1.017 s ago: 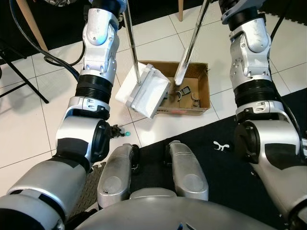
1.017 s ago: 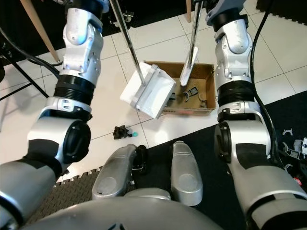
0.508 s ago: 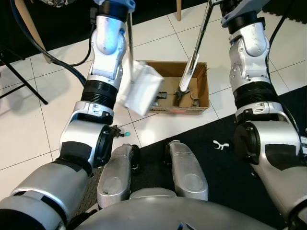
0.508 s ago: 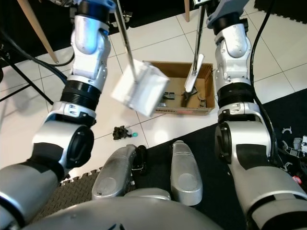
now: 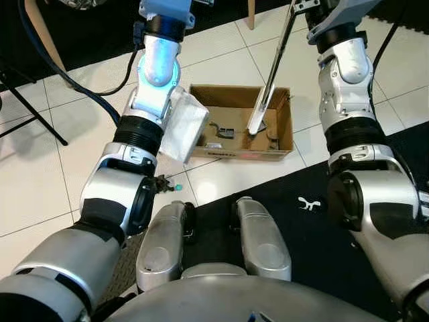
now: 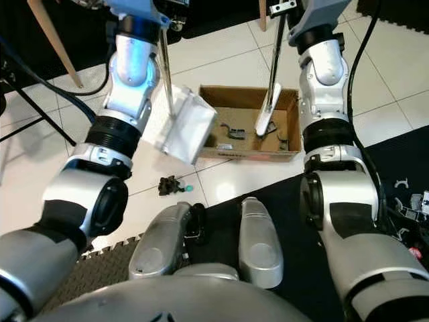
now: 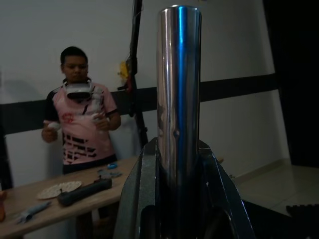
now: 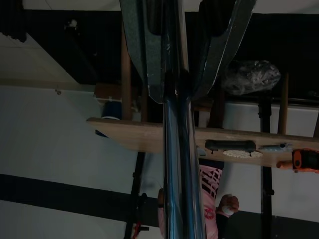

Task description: Sweep floor

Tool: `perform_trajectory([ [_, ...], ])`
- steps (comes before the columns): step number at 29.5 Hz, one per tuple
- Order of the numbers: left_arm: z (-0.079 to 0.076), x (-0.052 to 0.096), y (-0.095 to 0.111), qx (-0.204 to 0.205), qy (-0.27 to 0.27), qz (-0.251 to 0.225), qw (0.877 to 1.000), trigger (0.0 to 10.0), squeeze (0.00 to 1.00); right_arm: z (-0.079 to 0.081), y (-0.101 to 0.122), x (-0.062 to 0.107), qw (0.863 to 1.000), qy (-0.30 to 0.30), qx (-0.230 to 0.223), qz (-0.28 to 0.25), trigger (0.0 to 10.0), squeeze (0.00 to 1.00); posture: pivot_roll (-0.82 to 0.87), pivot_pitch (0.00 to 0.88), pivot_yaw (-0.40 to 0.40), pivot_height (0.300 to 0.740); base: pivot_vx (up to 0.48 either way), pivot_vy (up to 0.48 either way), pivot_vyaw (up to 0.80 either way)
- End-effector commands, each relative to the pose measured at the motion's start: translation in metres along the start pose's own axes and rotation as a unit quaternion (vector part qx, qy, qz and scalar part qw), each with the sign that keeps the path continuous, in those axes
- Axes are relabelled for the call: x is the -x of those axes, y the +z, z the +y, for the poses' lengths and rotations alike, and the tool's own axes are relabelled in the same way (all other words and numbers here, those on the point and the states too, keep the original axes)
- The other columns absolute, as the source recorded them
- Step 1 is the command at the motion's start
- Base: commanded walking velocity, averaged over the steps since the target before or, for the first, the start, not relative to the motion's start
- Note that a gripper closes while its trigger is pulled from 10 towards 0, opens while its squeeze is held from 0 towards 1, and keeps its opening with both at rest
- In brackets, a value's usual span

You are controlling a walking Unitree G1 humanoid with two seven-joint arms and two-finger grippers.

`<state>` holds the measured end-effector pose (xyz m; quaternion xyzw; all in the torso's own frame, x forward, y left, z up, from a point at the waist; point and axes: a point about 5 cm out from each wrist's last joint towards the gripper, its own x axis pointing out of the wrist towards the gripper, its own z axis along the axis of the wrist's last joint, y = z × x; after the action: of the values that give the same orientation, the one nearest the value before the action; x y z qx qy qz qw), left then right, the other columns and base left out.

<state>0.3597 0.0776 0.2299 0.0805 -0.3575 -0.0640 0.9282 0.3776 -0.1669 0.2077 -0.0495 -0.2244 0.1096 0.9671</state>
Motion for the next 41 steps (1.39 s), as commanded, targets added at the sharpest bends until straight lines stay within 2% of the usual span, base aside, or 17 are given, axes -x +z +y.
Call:
perform_trajectory([
  [1,0.004,-0.001,0.002,-0.027,-0.011,-0.020,0.999,10.0,0.00,-0.003,0.004,0.000,1.000,-0.001,0.014,-0.015,10.0,0.00,-0.09,0.100,0.014,0.740,0.000,0.000,0.00],
  [9,0.014,0.000,-0.013,0.013,0.050,0.040,0.998,10.0,0.00,-0.003,0.002,0.000,1.000,0.000,0.014,-0.008,10.0,0.00,-0.09,0.099,0.014,0.740,0.000,0.000,0.00],
  [13,0.033,-0.005,-0.019,0.044,0.122,0.071,0.989,10.0,0.00,-0.004,0.001,0.001,1.000,-0.002,0.014,-0.006,10.0,0.00,-0.09,0.100,0.015,0.740,0.000,0.000,0.00],
  [16,0.038,-0.005,-0.020,0.057,0.143,0.080,0.985,10.0,0.00,-0.005,0.001,0.001,1.000,-0.003,0.014,-0.006,10.0,0.00,-0.09,0.100,0.015,0.740,0.000,0.000,0.00],
  [17,0.048,-0.006,-0.024,0.071,0.174,0.095,0.978,10.0,0.00,-0.005,0.000,0.001,1.000,-0.004,0.013,-0.005,10.0,0.00,-0.09,0.099,0.016,0.740,0.000,0.000,0.00],
  [19,0.052,-0.005,-0.026,0.076,0.189,0.103,0.974,10.0,0.00,-0.005,0.000,0.001,1.000,-0.004,0.013,-0.005,10.0,0.00,-0.09,0.099,0.016,0.740,0.000,0.000,0.00],
  [23,0.053,-0.008,-0.023,0.059,0.172,0.091,0.979,10.0,0.00,-0.004,0.000,0.001,1.000,-0.003,0.013,-0.004,10.0,0.00,-0.08,0.099,0.015,0.740,0.000,0.000,0.00],
  [25,0.060,-0.009,-0.025,0.096,0.215,0.103,0.966,10.0,0.00,-0.003,-0.001,0.001,1.000,-0.003,0.012,-0.004,10.0,0.00,-0.08,0.098,0.016,0.740,0.000,0.000,0.00],
  [27,0.061,-0.009,-0.026,0.103,0.220,0.109,0.964,10.0,0.00,-0.003,-0.001,0.001,1.000,-0.002,0.012,-0.004,10.0,0.00,-0.08,0.098,0.016,0.740,0.000,0.000,0.00],
  [29,0.059,-0.010,-0.025,0.092,0.211,0.106,0.967,10.0,0.00,-0.003,-0.001,0.001,1.000,-0.002,0.012,-0.004,10.0,0.00,-0.08,0.097,0.015,0.740,0.000,0.000,0.00],
  [30,0.055,-0.012,-0.021,0.069,0.190,0.090,0.975,10.0,0.00,-0.003,-0.001,0.001,1.000,-0.002,0.012,-0.003,10.0,0.00,-0.09,0.097,0.015,0.740,0.000,0.000,0.00],
  [32,0.061,-0.013,-0.022,0.097,0.228,0.098,0.964,10.0,0.00,-0.004,-0.001,0.001,1.000,-0.003,0.013,-0.003,10.0,0.00,-0.09,0.097,0.017,0.740,0.000,0.000,0.00],
  [34,0.061,-0.013,-0.022,0.097,0.228,0.098,0.964,10.0,0.00,-0.004,-0.001,0.001,1.000,-0.003,0.013,-0.003,10.0,0.00,-0.09,0.097,0.017,0.740,0.000,0.000,0.00],
  [35,0.069,-0.013,-0.023,0.095,0.251,0.106,0.958,10.0,0.00,-0.004,-0.002,0.001,1.000,-0.003,0.013,-0.002,10.0,0.00,-0.09,0.096,0.017,0.740,0.000,0.000,0.00],
  [37,0.065,-0.016,-0.017,0.049,0.216,0.082,0.972,10.0,0.00,-0.005,-0.002,0.002,1.000,-0.003,0.013,-0.001,10.0,0.00,-0.09,0.096,0.017,0.740,0.000,0.000,0.00],
  [39,0.062,-0.017,-0.015,0.033,0.201,0.073,0.976,10.0,0.00,-0.005,-0.002,0.002,1.000,-0.003,0.013,-0.001,10.0,0.00,-0.09,0.096,0.017,0.740,0.000,0.000,0.00],
  [41,0.051,-0.018,-0.006,-0.058,0.142,0.029,0.988,10.0,0.00,-0.004,-0.003,0.002,1.000,-0.003,0.012,0.000,10.0,0.00,-0.08,0.095,0.017,0.740,0.000,0.000,0.00],
])
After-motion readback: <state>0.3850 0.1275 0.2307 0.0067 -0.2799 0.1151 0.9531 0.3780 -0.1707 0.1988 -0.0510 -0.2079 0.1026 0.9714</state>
